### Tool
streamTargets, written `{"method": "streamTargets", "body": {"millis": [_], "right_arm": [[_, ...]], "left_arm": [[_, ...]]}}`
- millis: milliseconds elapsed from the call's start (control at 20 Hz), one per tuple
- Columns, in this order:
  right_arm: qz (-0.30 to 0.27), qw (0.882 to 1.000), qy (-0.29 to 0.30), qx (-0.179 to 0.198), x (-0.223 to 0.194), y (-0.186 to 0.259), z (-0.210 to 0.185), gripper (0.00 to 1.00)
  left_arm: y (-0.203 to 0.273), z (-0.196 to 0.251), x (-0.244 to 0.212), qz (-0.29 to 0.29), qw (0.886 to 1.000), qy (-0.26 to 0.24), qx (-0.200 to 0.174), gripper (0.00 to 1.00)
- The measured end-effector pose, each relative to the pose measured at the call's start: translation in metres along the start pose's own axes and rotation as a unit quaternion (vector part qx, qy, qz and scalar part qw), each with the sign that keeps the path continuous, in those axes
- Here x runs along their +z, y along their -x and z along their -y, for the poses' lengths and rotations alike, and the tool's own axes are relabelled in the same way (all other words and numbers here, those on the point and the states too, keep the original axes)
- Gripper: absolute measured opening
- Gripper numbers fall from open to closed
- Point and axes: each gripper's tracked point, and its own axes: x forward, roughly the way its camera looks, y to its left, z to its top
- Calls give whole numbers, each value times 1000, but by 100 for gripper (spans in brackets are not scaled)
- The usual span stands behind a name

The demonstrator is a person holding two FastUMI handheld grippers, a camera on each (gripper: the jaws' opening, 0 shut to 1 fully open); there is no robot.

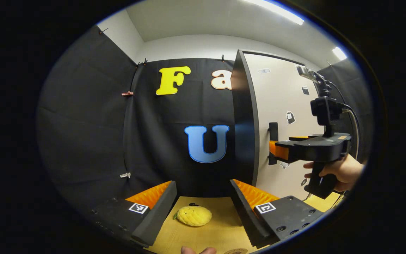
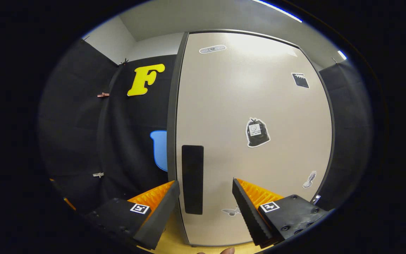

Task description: Open the cabinet door with the right hand, grasp the bottle in the cabinet with the left hand and place it on the coaster, then close the cabinet door with the right hand.

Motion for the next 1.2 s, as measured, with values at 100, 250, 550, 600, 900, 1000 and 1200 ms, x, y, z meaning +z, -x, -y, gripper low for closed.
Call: {"method": "streamTargets", "body": {"millis": [100, 250, 550, 600, 900, 1000, 1200], "right_arm": [[-7, 1000, -5, -3, -5, -12, -5, 96], [-4, 1000, 0, -17, -7, -22, -6, 78], [2, 1000, -10, -25, -5, -26, -13, 41], [-8, 1000, -15, -20, -4, -22, -12, 35], [-28, 999, -15, 22, -6, -13, -17, 20], [-26, 999, -16, 34, -2, 0, -18, 20], [-27, 998, -19, 61, 8, 32, -21, 20]], "left_arm": [[-1, -1, -2, 0, 1000, 1, 0, 94], [0, -5, -13, -8, 1000, -1, 1, 95], [8, -5, -18, -12, 1000, 2, -1, 95], [9, -6, -19, -14, 1000, 5, 1, 94], [19, -9, -7, -5, 1000, -2, 6, 95], [24, -7, -3, 0, 1000, -3, 8, 95], [35, 3, 2, 3, 1000, -5, 4, 94]]}}
